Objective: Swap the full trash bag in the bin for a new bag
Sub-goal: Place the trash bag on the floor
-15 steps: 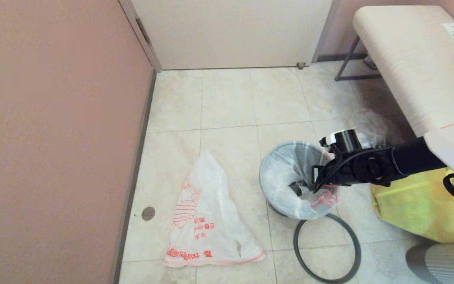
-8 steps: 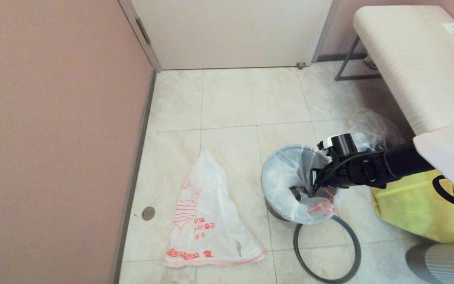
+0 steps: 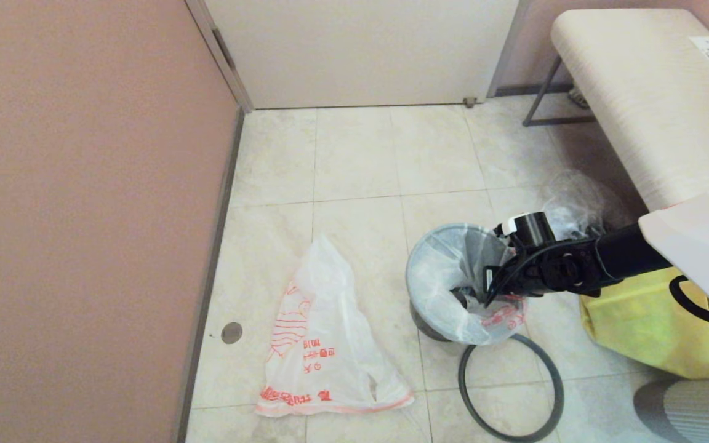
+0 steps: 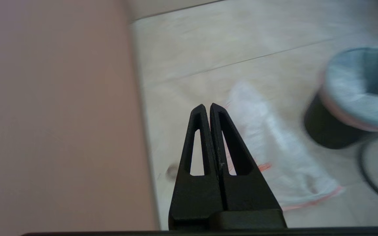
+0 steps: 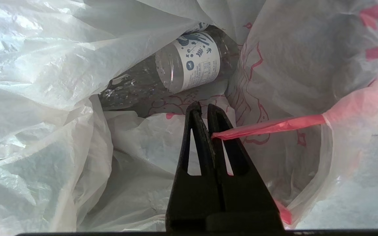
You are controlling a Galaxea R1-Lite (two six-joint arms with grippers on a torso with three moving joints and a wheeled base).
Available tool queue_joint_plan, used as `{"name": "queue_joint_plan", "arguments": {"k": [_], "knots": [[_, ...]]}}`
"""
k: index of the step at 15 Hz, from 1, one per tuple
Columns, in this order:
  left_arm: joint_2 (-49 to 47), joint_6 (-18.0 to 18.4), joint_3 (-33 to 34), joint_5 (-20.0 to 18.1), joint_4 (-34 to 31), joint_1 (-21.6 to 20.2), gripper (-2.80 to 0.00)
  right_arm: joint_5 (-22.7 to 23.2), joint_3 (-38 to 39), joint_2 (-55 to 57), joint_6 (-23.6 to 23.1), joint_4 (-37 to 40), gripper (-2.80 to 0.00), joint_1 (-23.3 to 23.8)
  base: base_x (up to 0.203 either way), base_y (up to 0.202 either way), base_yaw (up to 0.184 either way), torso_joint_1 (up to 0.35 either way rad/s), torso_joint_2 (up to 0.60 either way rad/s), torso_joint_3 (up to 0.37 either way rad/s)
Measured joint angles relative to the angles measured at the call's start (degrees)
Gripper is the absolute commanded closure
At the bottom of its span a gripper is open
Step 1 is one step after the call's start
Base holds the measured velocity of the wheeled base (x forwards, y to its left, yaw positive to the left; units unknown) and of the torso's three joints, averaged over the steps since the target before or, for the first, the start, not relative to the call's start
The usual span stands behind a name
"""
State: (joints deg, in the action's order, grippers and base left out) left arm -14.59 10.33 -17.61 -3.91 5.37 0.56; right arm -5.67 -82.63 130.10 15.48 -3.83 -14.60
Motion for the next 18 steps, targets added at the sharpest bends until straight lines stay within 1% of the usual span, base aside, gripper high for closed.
{"name": "queue_joint_plan", "arguments": {"k": [2,3,4,5,7,8,9,12,13,15,16,18], "knots": [[-12.89,2.27,-6.59,-5.56,2.75,1.64,0.0,0.02,-0.1,0.02,0.92,0.0,0.0,-0.06,0.0,0.0,0.0,0.0,0.0,0.0],[-20.88,2.92,-10.0,-7.66,3.75,3.52,0.0,0.05,-0.2,0.05,1.27,0.0,0.0,-0.16,0.0,0.0,0.0,0.0,0.0,0.0],[-29.41,2.93,-13.31,-7.87,4.41,6.2,0.0,0.09,-0.23,0.05,1.33,0.0,0.0,-0.32,0.0,0.0,0.0,0.0,0.0,0.0],[-37.86,2.52,-16.51,-7.21,4.89,9.11,0.0,0.11,-0.34,0.06,1.35,0.0,0.0,-0.35,0.0,0.0,0.0,0.0,0.0,0.0],[-56.74,0.87,-24.91,-5.61,6.04,15.3,0.0,0.35,-0.69,0.06,1.38,0.0,0.0,-0.33,0.0,0.0,0.0,0.0,0.0,0.0],[-64.74,-0.07,-29.5,-5.09,6.24,17.59,0.0,0.49,-0.8,0.06,1.38,0.0,0.0,-0.23,0.0,0.0,0.0,0.0,0.0,0.0],[-73.22,-1.34,-35.72,-4.61,6.34,19.81,0.0,0.73,-0.89,0.11,1.44,0.0,0.0,-0.1,0.0,0.0,0.0,0.0,0.0,0.0],[-94.68,-4.68,-59.73,-3.67,3.04,25.2,0.0,2.45,-0.96,0.33,1.55,0.0,0.0,0.44,0.0,0.0,0.0,0.0,0.0,0.0],[-100.79,-5.9,-68.41,-3.61,0.82,26.68,-2.8,2.58,-0.94,0.55,1.55,0.0,0.0,0.66,0.0,0.0,0.0,0.0,0.0,0.0],[-111.67,-7.91,-82.95,-4.1,-3.67,29.19,-2.8,2.68,-1.01,1.21,1.56,-0.02,0.0,1.07,0.0,0.0,0.0,0.0,0.0,0.0],[-116.58,-8.44,-87.72,-4.44,-5.34,30.49,-2.8,2.69,-1.37,1.65,1.55,-0.02,0.0,1.11,0.0,0.0,0.0,0.0,0.0,0.0],[-124.33,-8.3,-92.62,-4.99,-6.75,32.53,-2.8,2.67,-1.97,2.43,1.55,-0.05,0.0,1.11,0.0,0.0,0.0,0.0,0.0,0.0]]}}
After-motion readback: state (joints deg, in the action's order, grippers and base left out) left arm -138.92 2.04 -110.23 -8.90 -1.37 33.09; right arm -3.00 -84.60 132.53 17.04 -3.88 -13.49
